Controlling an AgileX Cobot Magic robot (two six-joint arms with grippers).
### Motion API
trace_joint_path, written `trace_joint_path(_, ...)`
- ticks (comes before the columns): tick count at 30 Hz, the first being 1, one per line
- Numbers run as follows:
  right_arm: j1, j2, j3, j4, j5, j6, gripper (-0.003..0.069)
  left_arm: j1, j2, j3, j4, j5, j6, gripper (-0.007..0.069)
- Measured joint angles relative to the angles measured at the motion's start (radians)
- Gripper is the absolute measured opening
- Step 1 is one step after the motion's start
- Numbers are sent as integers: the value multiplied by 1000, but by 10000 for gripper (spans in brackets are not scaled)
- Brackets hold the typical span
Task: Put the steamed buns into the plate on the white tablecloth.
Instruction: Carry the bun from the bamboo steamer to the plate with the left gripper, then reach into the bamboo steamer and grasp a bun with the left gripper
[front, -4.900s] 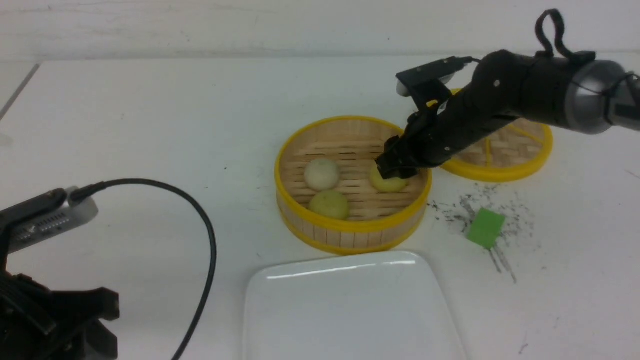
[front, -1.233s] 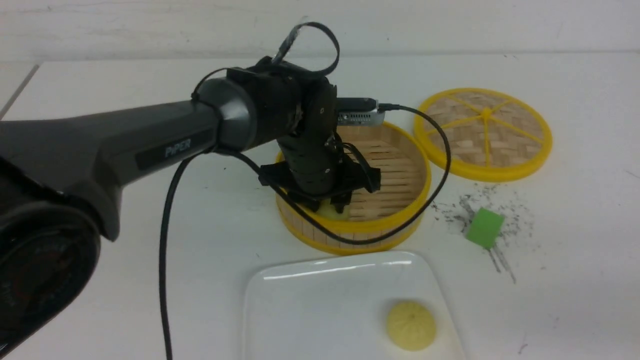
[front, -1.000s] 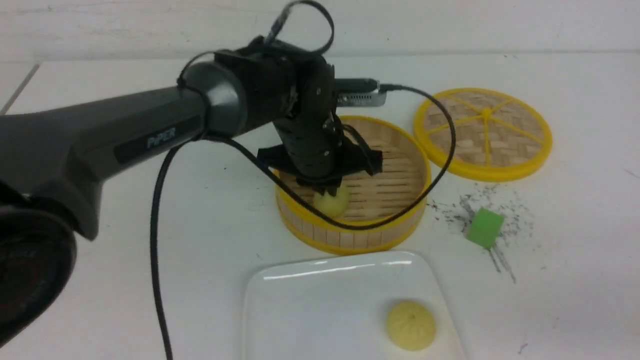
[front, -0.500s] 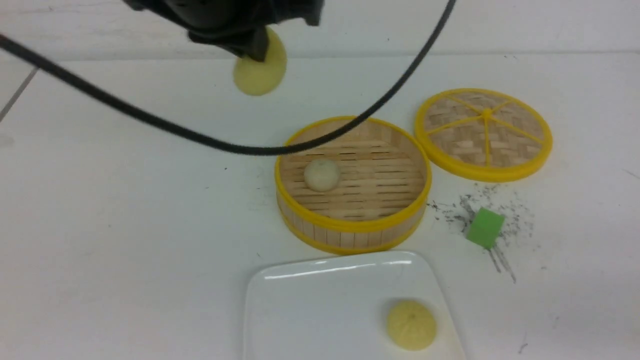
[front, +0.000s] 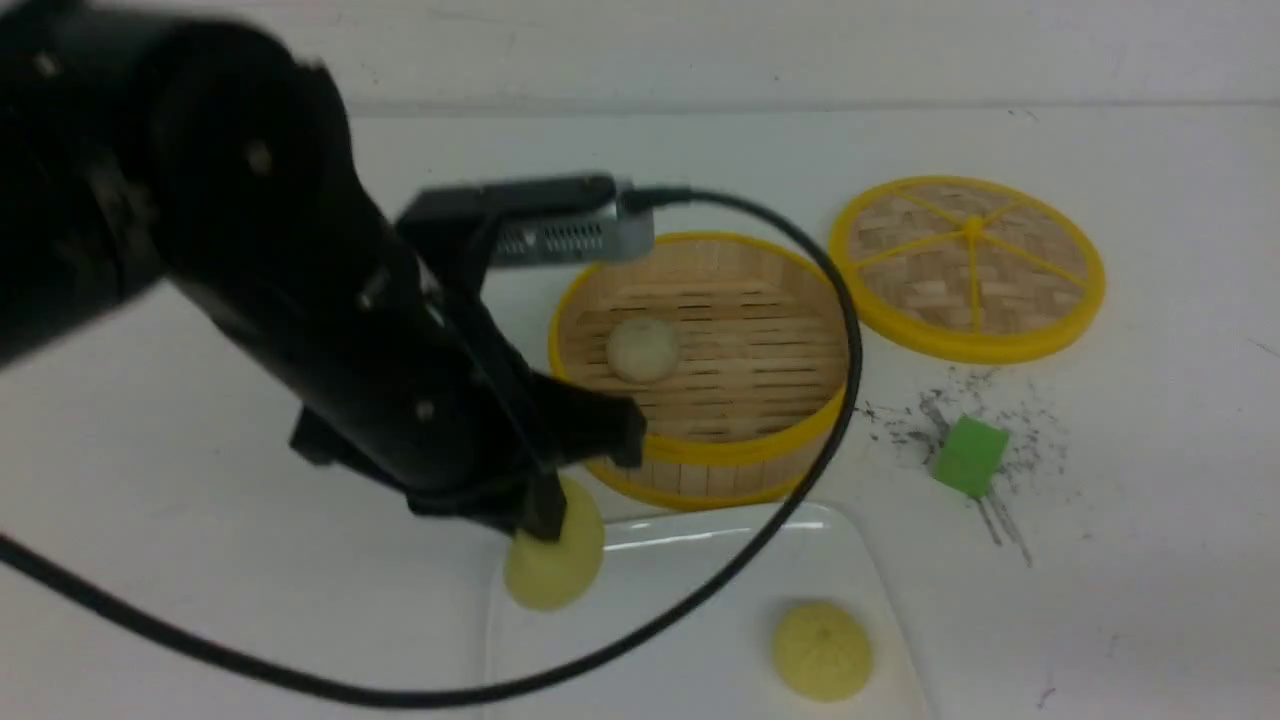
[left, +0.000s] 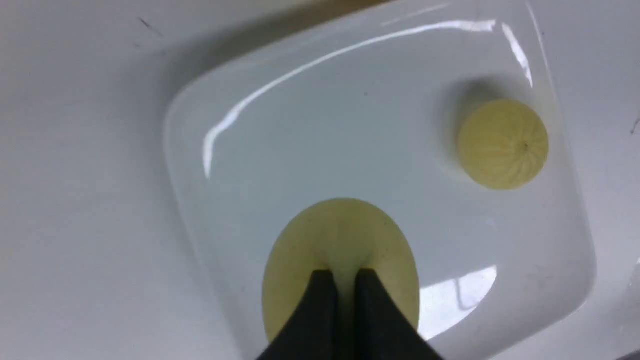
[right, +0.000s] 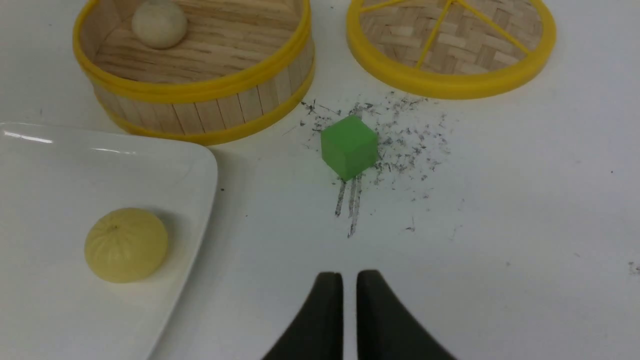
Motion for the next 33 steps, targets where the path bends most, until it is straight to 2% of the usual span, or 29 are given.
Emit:
trace_joint_path(7, 0, 0, 0, 5, 0, 0, 81, -1, 61, 104, -116, -131, 72, 29)
trace_joint_path(15, 0, 0, 0, 6, -8, 0, 90, -65, 185, 105, -136, -159, 85, 61)
trace_joint_path(22, 0, 0, 1, 7, -8, 0, 99, -70, 230, 93, -121, -181, 86, 264)
trace_joint_path(27, 0, 0, 1, 9, -8, 0, 104, -61, 230, -62, -82, -107, 86, 397)
trace_joint_path(29, 0, 0, 1, 9, -8, 0, 106, -47, 231, -141, -49, -80, 82, 423)
trace_joint_path(33, 0, 0, 1, 9, -8, 0, 110, -4, 276, -331, 39, -41, 1, 424)
